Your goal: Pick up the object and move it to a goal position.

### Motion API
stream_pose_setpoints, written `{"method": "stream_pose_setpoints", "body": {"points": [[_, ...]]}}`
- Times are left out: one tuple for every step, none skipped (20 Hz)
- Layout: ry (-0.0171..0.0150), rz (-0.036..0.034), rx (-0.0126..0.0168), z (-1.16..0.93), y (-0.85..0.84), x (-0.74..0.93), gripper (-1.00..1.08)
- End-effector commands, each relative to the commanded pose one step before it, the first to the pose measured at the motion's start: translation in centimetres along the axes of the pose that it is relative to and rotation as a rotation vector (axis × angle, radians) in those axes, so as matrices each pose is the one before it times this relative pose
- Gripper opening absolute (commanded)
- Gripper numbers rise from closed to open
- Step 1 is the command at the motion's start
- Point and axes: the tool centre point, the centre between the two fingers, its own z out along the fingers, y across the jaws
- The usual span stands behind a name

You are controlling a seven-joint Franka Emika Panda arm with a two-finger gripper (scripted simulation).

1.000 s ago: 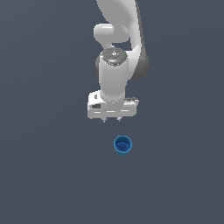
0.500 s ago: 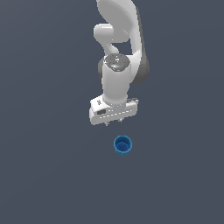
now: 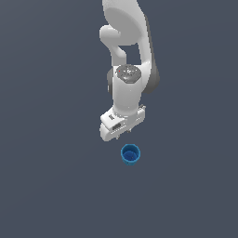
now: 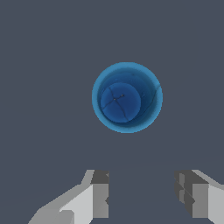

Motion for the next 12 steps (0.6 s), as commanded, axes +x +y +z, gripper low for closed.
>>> {"method": "stream_pose_setpoints", "body": {"points": [[0.00452,-0.07692,-0.00053,0.483,-0.215,0.315,0.28],[0.00184,-0.03001,-0.00016,0.190,-0.079,0.129,0.28],[0.00190,-0.03000,-0.00017,0.189,-0.076,0.131,0.28],[0.00196,-0.02998,-0.00018,0.188,-0.074,0.133,0.28],[0.00203,-0.02996,-0.00020,0.187,-0.071,0.136,0.28],[0.00209,-0.02995,-0.00022,0.186,-0.069,0.138,0.28],[0.00215,-0.02993,-0.00024,0.185,-0.066,0.140,0.28],[0.00222,-0.02991,-0.00027,0.184,-0.063,0.142,0.28],[0.00228,-0.02988,-0.00030,0.183,-0.060,0.144,0.28],[0.00234,-0.02986,-0.00033,0.182,-0.057,0.146,0.28],[0.00240,-0.02985,-0.00037,0.181,-0.054,0.148,0.28],[0.00247,-0.02982,-0.00042,0.180,-0.051,0.150,0.28]]}}
